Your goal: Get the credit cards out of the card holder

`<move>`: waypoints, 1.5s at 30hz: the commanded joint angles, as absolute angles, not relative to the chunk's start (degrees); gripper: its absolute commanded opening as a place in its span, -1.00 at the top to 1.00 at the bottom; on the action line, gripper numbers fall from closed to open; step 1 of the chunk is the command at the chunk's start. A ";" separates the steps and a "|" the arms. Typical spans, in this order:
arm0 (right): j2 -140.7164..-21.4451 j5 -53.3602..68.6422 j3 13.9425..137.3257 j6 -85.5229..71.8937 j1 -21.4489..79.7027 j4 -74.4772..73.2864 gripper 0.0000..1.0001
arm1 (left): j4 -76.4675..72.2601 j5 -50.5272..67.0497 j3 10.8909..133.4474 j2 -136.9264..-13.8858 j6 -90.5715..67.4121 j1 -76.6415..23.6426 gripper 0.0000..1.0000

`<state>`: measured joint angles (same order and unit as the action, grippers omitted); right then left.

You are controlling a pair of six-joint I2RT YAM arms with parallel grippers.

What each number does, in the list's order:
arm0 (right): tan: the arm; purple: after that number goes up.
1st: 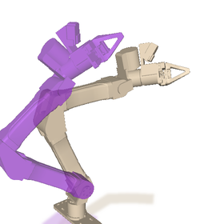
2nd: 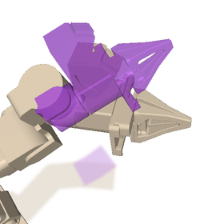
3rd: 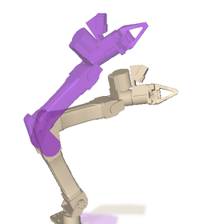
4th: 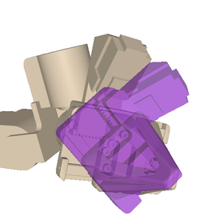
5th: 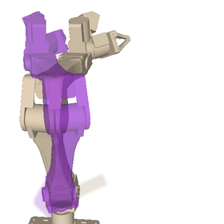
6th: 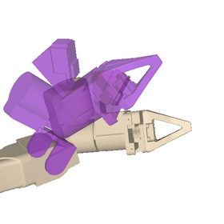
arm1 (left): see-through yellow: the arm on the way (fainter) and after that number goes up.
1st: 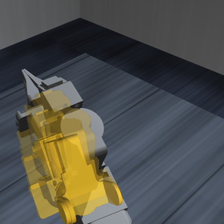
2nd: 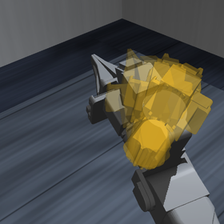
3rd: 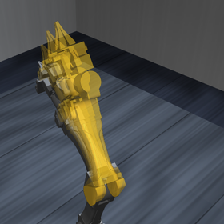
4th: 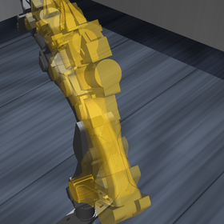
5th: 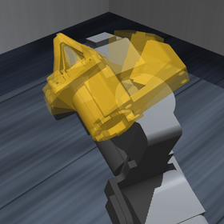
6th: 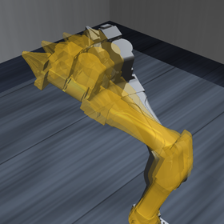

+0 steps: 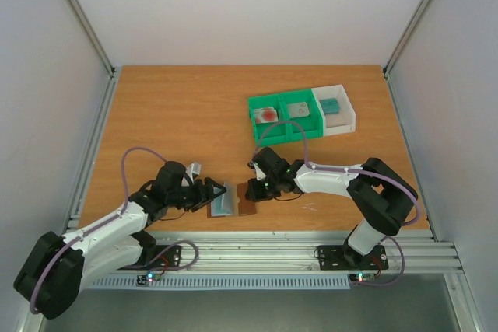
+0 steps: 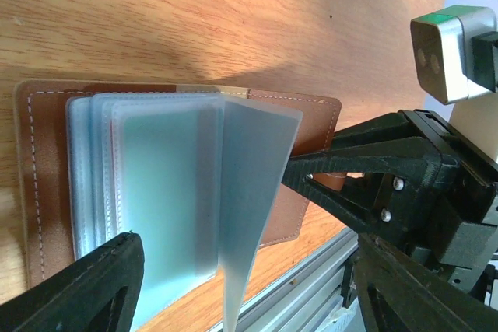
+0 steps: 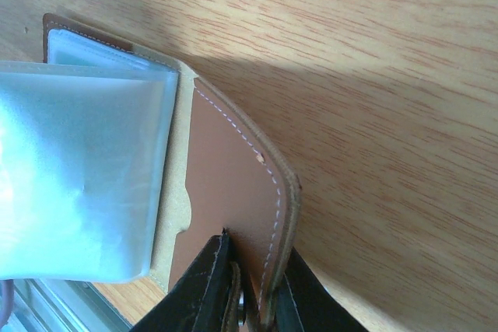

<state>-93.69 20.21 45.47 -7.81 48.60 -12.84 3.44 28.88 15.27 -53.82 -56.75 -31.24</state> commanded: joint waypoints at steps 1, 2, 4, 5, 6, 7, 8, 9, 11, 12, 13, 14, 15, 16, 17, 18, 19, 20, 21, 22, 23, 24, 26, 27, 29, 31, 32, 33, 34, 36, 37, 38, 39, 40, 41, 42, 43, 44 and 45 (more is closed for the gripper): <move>-93.44 20.41 45.25 -7.17 49.04 -12.00 0.72 | 0.61 28.66 15.48 -55.04 -55.63 -31.55 -0.50; -93.45 20.39 45.20 -7.11 49.04 -12.02 0.72 | 0.61 28.70 15.47 -55.29 -55.63 -31.51 -0.50; -93.46 20.34 45.15 -7.12 49.03 -12.03 0.72 | -1.00 28.79 15.47 -55.74 -55.63 -31.55 -0.50; -93.48 20.34 45.16 -7.12 49.04 -12.04 0.72 | -1.27 28.75 15.47 -55.92 -55.63 -31.55 -0.51; -93.49 20.38 45.24 -7.13 49.04 -12.04 0.72 | -1.31 28.81 15.55 -56.23 -55.63 -31.55 -0.51; -93.36 20.35 45.25 -7.12 49.04 -12.04 0.72 | -1.44 28.95 15.60 -56.59 -55.57 -31.55 -0.50; -93.34 20.31 45.26 -7.12 49.04 -12.11 0.72 | -1.75 29.15 15.56 -56.86 -55.55 -31.55 -0.51; -93.38 20.26 45.25 -7.12 49.04 -12.13 0.72 | -2.03 29.38 15.56 -57.11 -55.55 -31.55 -0.51; -93.50 20.19 45.25 -7.12 49.04 -12.15 0.72 | -2.34 29.49 15.64 -57.47 -55.55 -31.51 -0.51; -93.48 20.28 45.24 -7.14 49.04 -12.13 0.72 | -2.40 29.37 15.64 -57.68 -55.55 -31.55 -0.51; -93.43 20.29 45.26 -7.17 49.02 -12.13 0.72 | -2.38 29.24 15.64 -57.78 -55.55 -31.55 -0.51; -93.43 20.25 45.25 -7.12 49.11 -12.13 0.72 | -2.37 29.21 15.57 -57.90 -55.48 -31.55 -0.50; -93.45 20.28 45.25 -7.14 49.04 -12.13 0.72 | -2.37 29.19 15.56 -58.04 -55.42 -31.55 -0.51; -93.47 20.29 45.23 -7.13 49.04 -12.13 0.72 | -2.37 29.18 15.56 -58.14 -55.38 -31.53 -0.51; -93.46 20.30 45.26 -7.12 49.04 -12.13 0.72 | -2.31 29.18 15.56 -58.26 -55.31 -31.55 -0.51; -93.39 20.25 45.19 -7.12 49.04 -12.21 0.72 | -2.24 29.11 15.56 -58.26 -55.24 -31.53 -0.51; -93.43 20.23 45.18 -7.11 49.04 -12.22 0.72 | -2.16 29.09 15.56 -58.35 -55.21 -31.55 -0.51; -93.42 20.22 45.18 -7.15 49.03 -12.22 0.72 | -2.07 29.05 15.50 -58.36 -55.20 -31.55 -0.51; -93.43 20.15 45.14 -7.08 49.00 -12.22 0.72 | -1.98 29.01 15.47 -58.28 -55.12 -31.55 -0.51; -93.48 20.14 45.24 -7.11 49.04 -12.22 0.72 | -1.82 29.00 15.43 -58.27 -55.11 -31.55 -0.51; -93.54 20.18 45.26 -7.12 49.02 -12.22 0.72 | -1.70 28.93 15.39 -58.21 -55.04 -31.51 -0.51; -93.53 20.19 45.24 -7.12 49.00 -12.22 0.72 | -1.61 28.85 15.38 -58.14 -55.03 -31.55 -0.51; -93.60 20.21 45.21 -7.12 49.04 -12.22 0.72 | -1.37 28.60 15.31 -58.03 -54.89 -31.55 -0.50; -93.55 20.17 45.24 -7.20 49.04 -12.22 0.72 | -1.32 28.57 15.30 -58.03 -54.85 -31.55 -0.50; -93.51 20.26 45.22 -7.20 49.00 -12.27 0.72 | -1.40 28.52 15.29 -58.07 -54.84 -31.55 -0.51; -93.45 20.21 45.26 -7.12 49.04 -12.30 0.72 | -1.35 28.49 15.36 -58.22 -54.76 -31.55 -0.51; -93.43 20.21 45.26 -7.19 49.04 -12.35 0.72 | -1.35 28.52 15.38 -58.28 -54.68 -31.55 -0.50; -93.45 20.18 45.26 -7.15 49.04 -12.33 0.71 | -1.32 28.48 15.38 -58.39 -54.63 -31.55 -0.51; -93.36 20.20 45.24 -7.17 49.04 -12.31 0.71 | -1.43 28.48 15.38 -58.46 -54.59 -31.55 -0.51; -93.34 20.21 45.31 -7.21 49.04 -12.39 0.71 | -1.41 28.34 15.38 -58.68 -54.54 -31.55 -0.51; -93.34 20.21 45.34 -7.17 49.04 -12.39 0.71 | -1.34 28.24 15.38 -58.71 -54.50 -31.55 -0.52; -93.34 20.14 45.34 -7.20 49.00 -12.39 0.71 | -1.26 28.07 15.45 -58.79 -54.43 -31.55 -0.53; -93.34 20.11 45.27 -7.21 49.04 -12.39 0.71 | -1.08 27.93 15.53 -58.87 -54.29 -31.55 -0.55; -93.35 20.04 45.31 -7.21 49.03 -12.39 0.71 | -0.81 27.73 15.66 -59.00 -54.11 -31.52 -0.58; -93.34 20.07 45.30 -7.28 49.00 -12.39 0.71 | -0.35 27.55 15.91 -59.28 -53.79 -31.50 -0.61; -93.34 20.04 45.33 -7.40 48.98 -12.39 0.70 | 0.60 27.39 16.25 -59.56 -53.31 -31.55 -0.65; -93.25 19.90 45.35 -7.53 49.02 -12.39 0.70 | 1.77 27.34 16.71 -59.93 -52.96 -31.55 -0.67; -92.99 19.68 45.35 -7.71 49.04 -12.39 0.69 | 2.21 27.33 17.04 -60.20 -52.50 -31.55 -0.68; -92.72 19.50 45.31 -7.75 49.04 -12.39 0.69 | 2.33 27.35 17.19 -60.42 -52.28 -31.55 -0.68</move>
